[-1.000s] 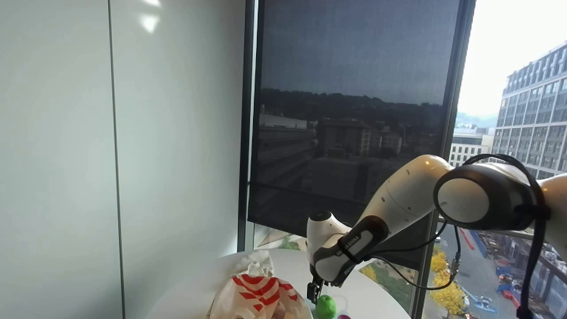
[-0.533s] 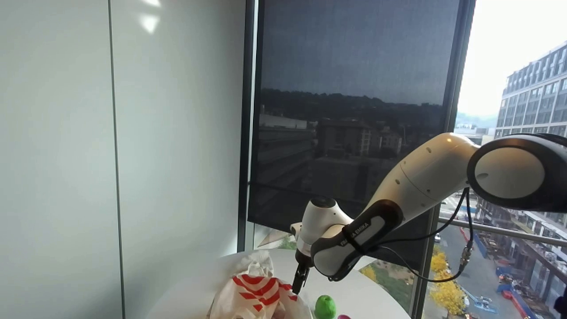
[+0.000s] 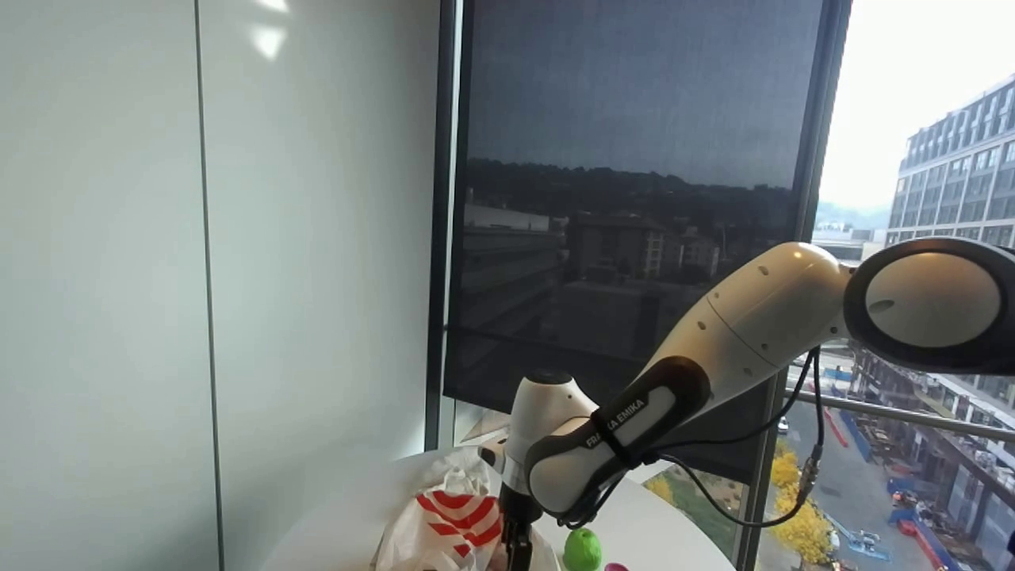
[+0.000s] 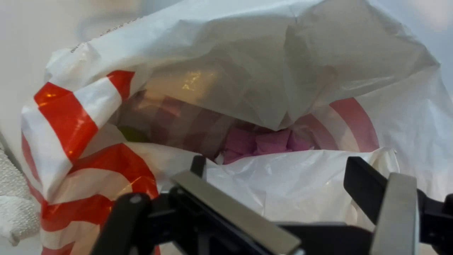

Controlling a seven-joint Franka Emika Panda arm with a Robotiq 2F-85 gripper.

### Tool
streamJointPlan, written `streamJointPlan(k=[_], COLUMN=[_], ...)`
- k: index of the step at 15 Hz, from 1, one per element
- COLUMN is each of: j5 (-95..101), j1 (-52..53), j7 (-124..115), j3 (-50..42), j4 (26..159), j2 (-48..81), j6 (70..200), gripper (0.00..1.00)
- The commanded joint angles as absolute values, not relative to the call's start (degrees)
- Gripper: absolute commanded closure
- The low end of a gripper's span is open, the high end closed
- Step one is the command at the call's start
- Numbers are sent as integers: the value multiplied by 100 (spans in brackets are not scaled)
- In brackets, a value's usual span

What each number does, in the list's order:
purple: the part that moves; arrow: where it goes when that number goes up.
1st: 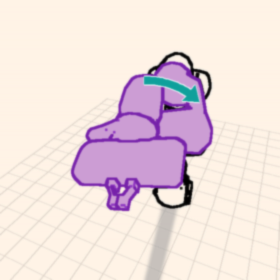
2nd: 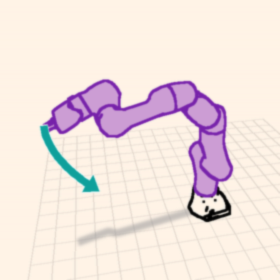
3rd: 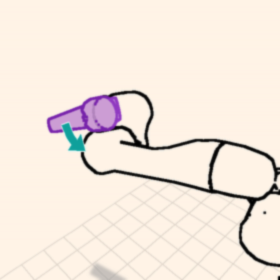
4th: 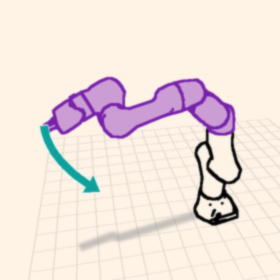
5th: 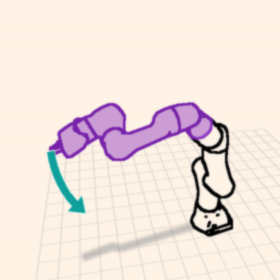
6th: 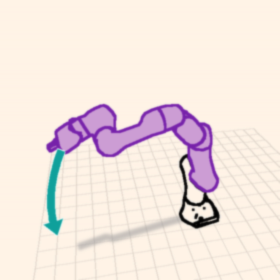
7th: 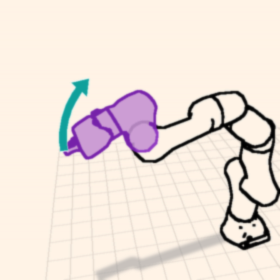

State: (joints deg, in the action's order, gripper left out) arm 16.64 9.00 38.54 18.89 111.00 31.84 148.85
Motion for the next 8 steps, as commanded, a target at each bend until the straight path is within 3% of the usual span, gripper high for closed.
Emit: streamJointPlan(k=[1, 8], j5=[1409, 1411], j1=[690, 844], j7=[4893, 6037], j3=[2034, 2024], j4=[10735, 10323], j2=[3653, 4303], j6=[14305, 13901], gripper=[0, 0])
